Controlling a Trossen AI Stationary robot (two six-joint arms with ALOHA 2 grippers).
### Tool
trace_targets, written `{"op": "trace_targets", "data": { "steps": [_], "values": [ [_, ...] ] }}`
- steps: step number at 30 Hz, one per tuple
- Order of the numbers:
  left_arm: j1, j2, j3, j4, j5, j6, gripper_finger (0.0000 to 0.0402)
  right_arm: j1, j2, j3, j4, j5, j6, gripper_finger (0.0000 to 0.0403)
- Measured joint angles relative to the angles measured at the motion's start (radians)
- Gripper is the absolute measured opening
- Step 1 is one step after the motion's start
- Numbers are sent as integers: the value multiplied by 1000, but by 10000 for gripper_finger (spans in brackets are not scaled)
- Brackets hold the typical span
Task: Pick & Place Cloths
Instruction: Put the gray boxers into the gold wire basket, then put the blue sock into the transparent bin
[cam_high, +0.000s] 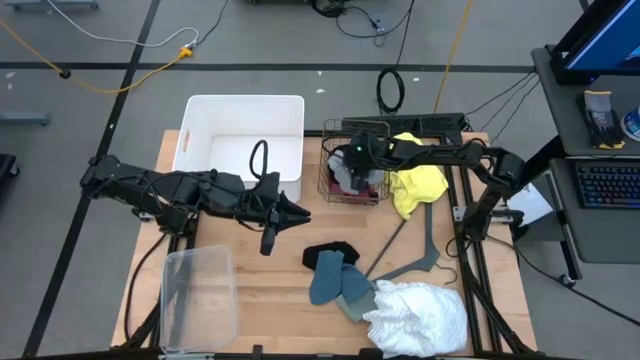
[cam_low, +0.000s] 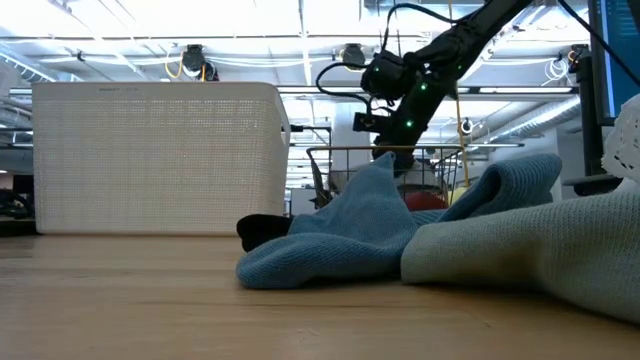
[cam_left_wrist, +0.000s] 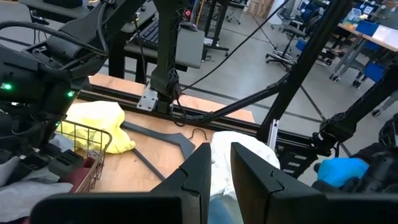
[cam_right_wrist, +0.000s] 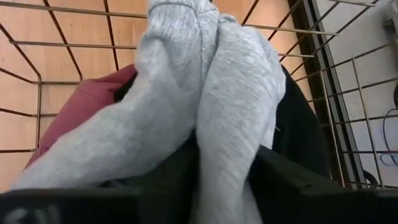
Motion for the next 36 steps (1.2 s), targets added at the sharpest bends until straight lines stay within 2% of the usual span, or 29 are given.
{"op": "trace_targets", "data": {
  "steps": [9, 15, 22, 30, 36],
  "values": [
    [0, 0, 0, 0, 3, 8, 63, 31, -127, -1, -65, 50, -7, 262],
    [0, 0, 0, 0, 3, 10, 63, 72, -265, -1, -144, 51, -2, 302],
    [-2, 1, 0, 0, 3, 10, 63, 163, -445, -1, -194, 47, 79, 292],
    [-34, 17, 1, -14, 3, 3, 63, 364, -592, -1, -287, 22, 91, 261],
    [-59, 35, 0, -14, -1, 1, 63, 499, -675, -20, -323, 23, 217, 220]
  ]
}}
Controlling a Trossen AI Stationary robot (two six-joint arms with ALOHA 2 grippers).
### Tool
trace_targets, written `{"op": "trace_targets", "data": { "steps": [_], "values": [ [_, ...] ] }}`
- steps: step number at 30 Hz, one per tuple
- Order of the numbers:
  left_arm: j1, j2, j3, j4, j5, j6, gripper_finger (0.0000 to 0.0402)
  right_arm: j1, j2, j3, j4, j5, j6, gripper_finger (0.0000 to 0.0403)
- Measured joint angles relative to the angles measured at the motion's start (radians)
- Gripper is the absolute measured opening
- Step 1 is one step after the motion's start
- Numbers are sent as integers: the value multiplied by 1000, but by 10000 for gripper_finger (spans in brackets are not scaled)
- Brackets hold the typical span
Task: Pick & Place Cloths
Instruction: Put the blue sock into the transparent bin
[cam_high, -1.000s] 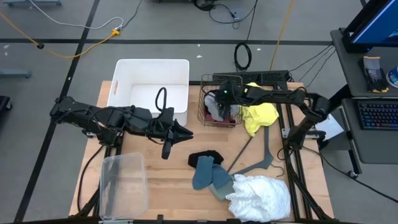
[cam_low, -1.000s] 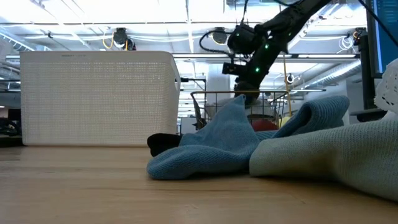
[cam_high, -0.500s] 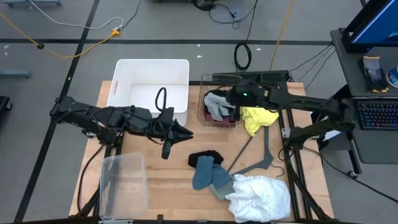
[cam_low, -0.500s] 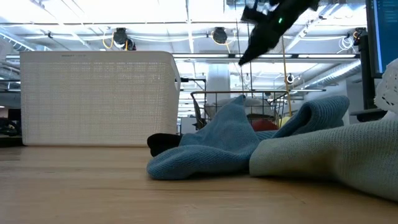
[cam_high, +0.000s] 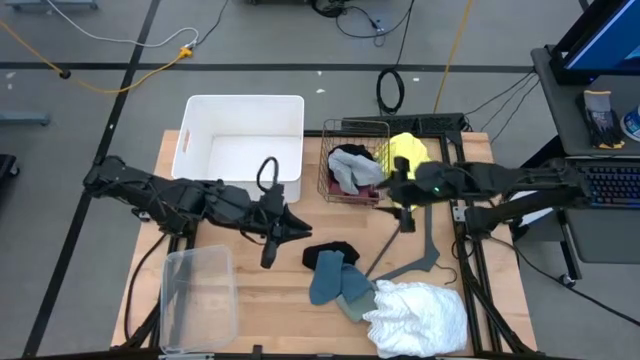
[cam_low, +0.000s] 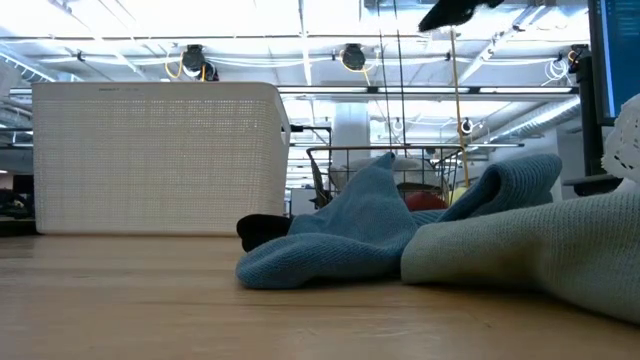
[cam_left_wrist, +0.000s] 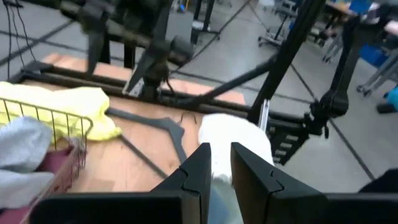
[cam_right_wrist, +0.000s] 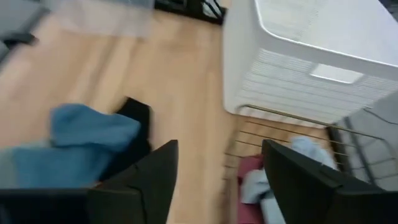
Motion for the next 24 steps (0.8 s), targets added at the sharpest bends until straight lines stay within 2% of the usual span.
{"op": "trace_targets", "data": {
  "steps": [8, 14, 24],
  "values": [
    [-16, 43, 1, 34, -39, -38, 63, 114, -107, -42, -2, 2, 185, 108],
    [-31, 97, 1, 55, -77, -81, 63, 165, -167, -78, -2, 2, 230, 12],
    [-25, 263, 0, 95, -39, -74, 62, 179, -205, -124, 23, 7, 255, 3]
  ]
}}
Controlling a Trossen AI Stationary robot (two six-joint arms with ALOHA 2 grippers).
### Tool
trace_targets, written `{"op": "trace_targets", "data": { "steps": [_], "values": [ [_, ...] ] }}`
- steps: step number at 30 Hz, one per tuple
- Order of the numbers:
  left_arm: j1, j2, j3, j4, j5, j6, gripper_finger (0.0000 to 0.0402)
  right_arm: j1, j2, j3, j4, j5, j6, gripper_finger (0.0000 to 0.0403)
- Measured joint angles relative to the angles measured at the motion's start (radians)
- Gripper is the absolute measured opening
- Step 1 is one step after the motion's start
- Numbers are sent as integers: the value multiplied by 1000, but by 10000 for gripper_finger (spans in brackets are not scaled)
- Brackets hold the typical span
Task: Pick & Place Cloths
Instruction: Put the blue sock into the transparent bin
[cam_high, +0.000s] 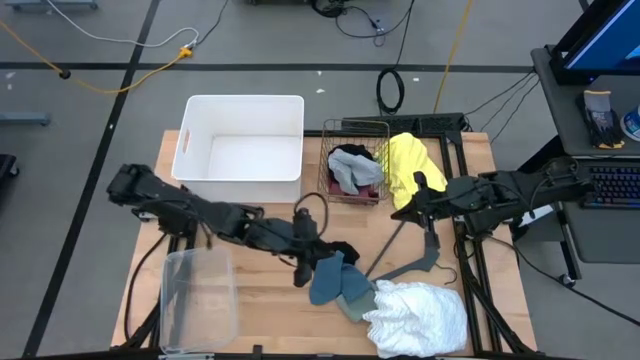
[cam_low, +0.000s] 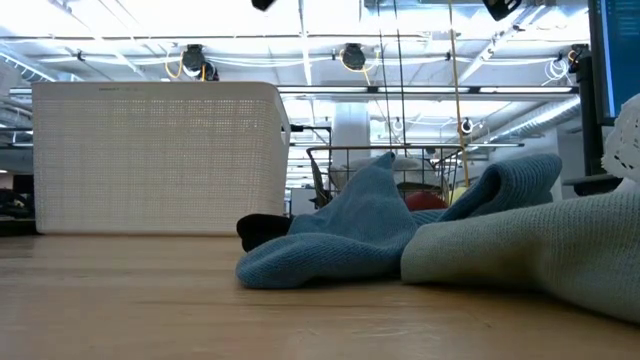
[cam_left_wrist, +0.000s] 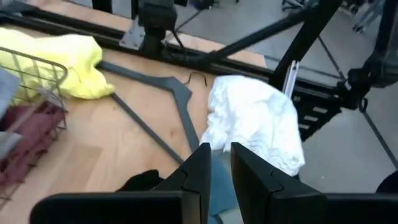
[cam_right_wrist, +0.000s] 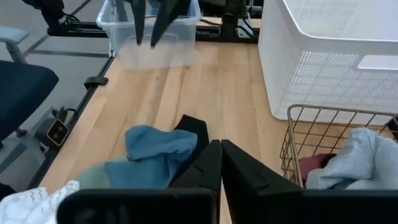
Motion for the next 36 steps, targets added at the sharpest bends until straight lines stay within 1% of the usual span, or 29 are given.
{"op": "trace_targets", "data": {
  "steps": [5, 8, 10, 14, 19, 23, 26, 28, 30, 34, 36],
  "values": [
    [17, 69, 0, 12, 69, 5, 62, 0, -1, -1, -2, -4, -1, 1],
    [25, 107, 0, 7, 96, 24, 62, 0, -1, -1, -2, -4, -2, 1],
    [33, 129, 0, 6, 110, 9, 63, 0, -1, -1, -2, -6, -2, 1],
    [51, 173, 0, 1, 136, -118, 63, 0, -1, -1, -3, -7, -3, 1],
    [67, 208, 0, 25, 205, -304, 63, 0, -1, -1, -3, -8, -8, 1],
    [60, 216, 0, 42, 217, -394, 63, 4, -1, -1, -8, -13, -42, 1],
    [50, 219, 1, 74, 217, -453, 68, 4, -1, -1, -7, -43, -71, 1],
    [41, 222, 1, 86, 205, -482, 83, 5, -1, -1, -7, -61, -82, 1],
    [33, 222, 1, 86, 187, -514, 106, 5, -1, -1, -6, -61, -85, 1],
    [23, 222, 1, 71, 127, -583, 167, 5, -1, -1, -6, -61, -95, 1],
    [19, 222, 1, 72, 116, -599, 197, 5, -1, -1, -6, -61, -106, 1]
  ]
}}
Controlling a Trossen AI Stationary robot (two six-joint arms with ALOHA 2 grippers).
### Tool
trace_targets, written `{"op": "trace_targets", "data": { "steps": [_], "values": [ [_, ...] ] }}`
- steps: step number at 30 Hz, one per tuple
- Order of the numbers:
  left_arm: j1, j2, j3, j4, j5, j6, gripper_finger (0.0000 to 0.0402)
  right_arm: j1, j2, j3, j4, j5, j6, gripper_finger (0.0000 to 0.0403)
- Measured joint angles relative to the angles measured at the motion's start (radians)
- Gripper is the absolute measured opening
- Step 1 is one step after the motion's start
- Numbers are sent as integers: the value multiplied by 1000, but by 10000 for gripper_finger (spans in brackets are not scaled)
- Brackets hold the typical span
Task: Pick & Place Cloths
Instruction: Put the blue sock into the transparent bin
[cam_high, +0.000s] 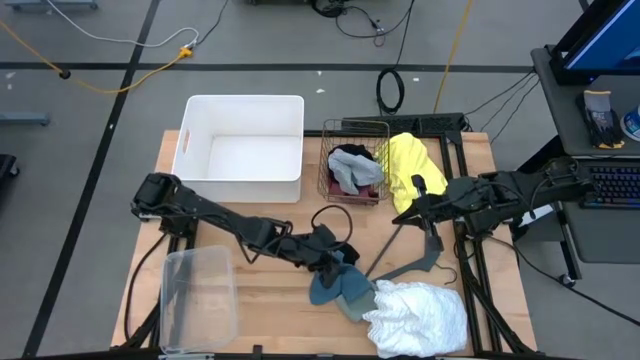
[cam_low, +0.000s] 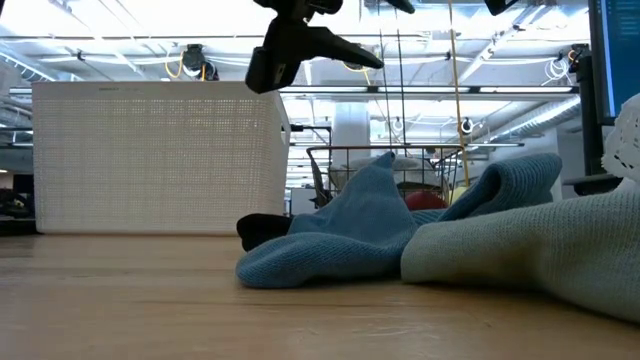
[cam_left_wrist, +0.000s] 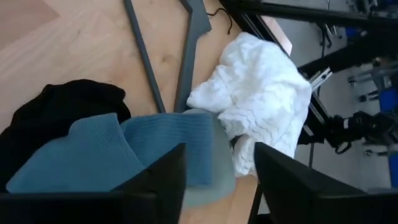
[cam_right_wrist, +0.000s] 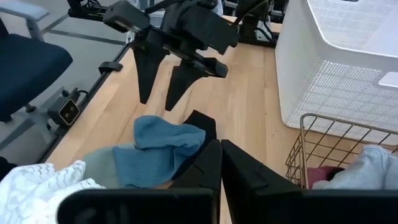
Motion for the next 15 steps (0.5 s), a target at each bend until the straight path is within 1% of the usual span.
{"op": "trace_targets", "data": {
  "steps": [3, 6, 10, 15],
  "values": [
    [0, 0, 0, -2, -21, -20, 230, 0, 0, 0, 0, 0, -3, 1],
    [2, 0, 0, -1, -81, -54, 242, 0, 0, 0, 0, 0, -11, 1],
    [4, 3, 0, -1, -112, -60, 234, 0, 0, 0, 1, 0, -22, 1],
    [3, 39, -1, 12, -91, -73, 213, 0, 0, 0, 5, 0, -26, 1]
  ]
}}
